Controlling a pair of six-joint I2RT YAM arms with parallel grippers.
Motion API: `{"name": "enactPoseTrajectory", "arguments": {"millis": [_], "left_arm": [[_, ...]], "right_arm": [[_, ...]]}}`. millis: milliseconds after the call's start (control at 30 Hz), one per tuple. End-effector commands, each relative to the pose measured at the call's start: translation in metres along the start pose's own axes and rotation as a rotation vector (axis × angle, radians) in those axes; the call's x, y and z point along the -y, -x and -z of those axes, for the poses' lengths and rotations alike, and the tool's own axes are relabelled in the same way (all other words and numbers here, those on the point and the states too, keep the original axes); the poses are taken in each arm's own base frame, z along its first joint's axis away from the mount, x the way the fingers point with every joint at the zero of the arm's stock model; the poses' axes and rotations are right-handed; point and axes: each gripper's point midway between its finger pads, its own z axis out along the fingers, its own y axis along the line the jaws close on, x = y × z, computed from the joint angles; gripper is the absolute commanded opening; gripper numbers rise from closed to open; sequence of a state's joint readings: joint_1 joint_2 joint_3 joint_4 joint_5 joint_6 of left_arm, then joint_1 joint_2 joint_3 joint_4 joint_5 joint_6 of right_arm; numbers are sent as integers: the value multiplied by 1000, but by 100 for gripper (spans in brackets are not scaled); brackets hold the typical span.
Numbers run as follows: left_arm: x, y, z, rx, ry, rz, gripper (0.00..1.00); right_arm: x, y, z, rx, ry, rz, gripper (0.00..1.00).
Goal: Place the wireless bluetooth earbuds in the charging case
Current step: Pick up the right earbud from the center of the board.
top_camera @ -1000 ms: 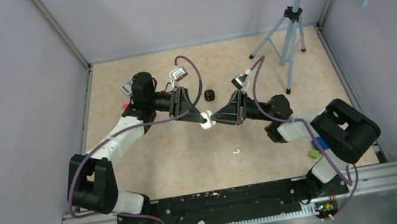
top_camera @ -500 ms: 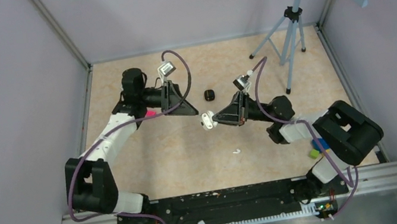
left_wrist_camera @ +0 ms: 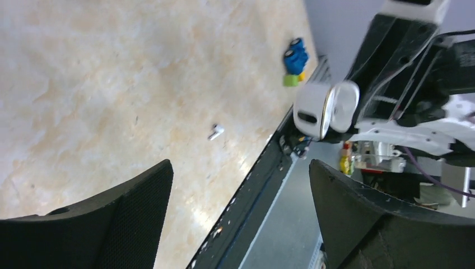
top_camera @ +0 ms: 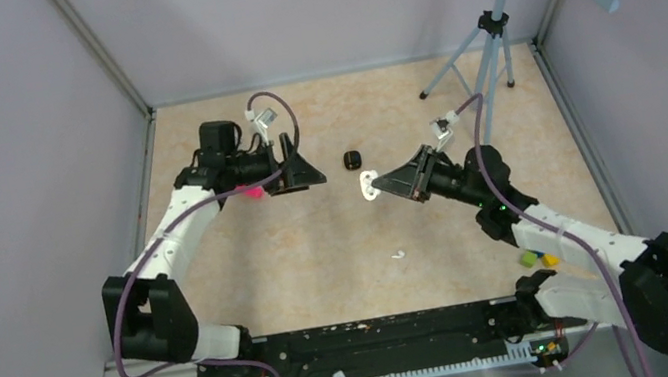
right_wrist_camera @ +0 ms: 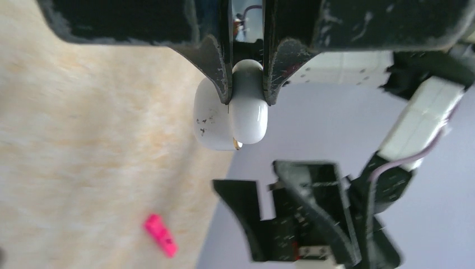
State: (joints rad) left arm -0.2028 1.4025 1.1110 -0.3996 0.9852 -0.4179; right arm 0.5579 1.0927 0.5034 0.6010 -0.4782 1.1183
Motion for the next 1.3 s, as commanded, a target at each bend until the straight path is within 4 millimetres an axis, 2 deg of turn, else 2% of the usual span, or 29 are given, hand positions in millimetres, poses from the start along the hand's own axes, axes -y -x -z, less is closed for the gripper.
{"name": "enactPoseTrajectory", "arguments": {"millis": [0, 100, 200, 300, 367, 467, 633, 767, 867, 1000, 1267], "left_arm": [[-21, -28, -15, -101, 169, 4, 94], [-12, -63, -44, -177, 173, -39, 97], [-20, -101, -67, -262, 202, -34, 98], [-31, -124, -85, -313, 278, -102, 95], [-30, -130, -98, -312, 316, -179, 92], [-17, -132, -118, -289, 323, -262, 88], [-8, -134, -149, -240, 391, -498, 82], [-15, -142, -169, -243, 425, -591, 66], [-27, -152, -181, -299, 501, -668, 64], [-39, -165, -195, -378, 530, -651, 53], [-38, -174, -201, -418, 532, -693, 46]], "right_arm": [[75, 7, 30, 47, -370, 6, 0], [95, 15, 55, 115, -452, -21, 0], [109, 22, 78, 154, -550, -23, 0], [119, 27, 100, 178, -618, -31, 0], [126, 29, 113, 194, -652, -44, 0], [134, 34, 131, 229, -699, -65, 0], [133, 36, 145, 279, -708, -77, 0], [132, 34, 148, 275, -716, -85, 0], [131, 34, 148, 279, -712, -83, 0], [130, 35, 147, 274, -711, -85, 0], [128, 35, 147, 267, -711, -80, 0]]}}
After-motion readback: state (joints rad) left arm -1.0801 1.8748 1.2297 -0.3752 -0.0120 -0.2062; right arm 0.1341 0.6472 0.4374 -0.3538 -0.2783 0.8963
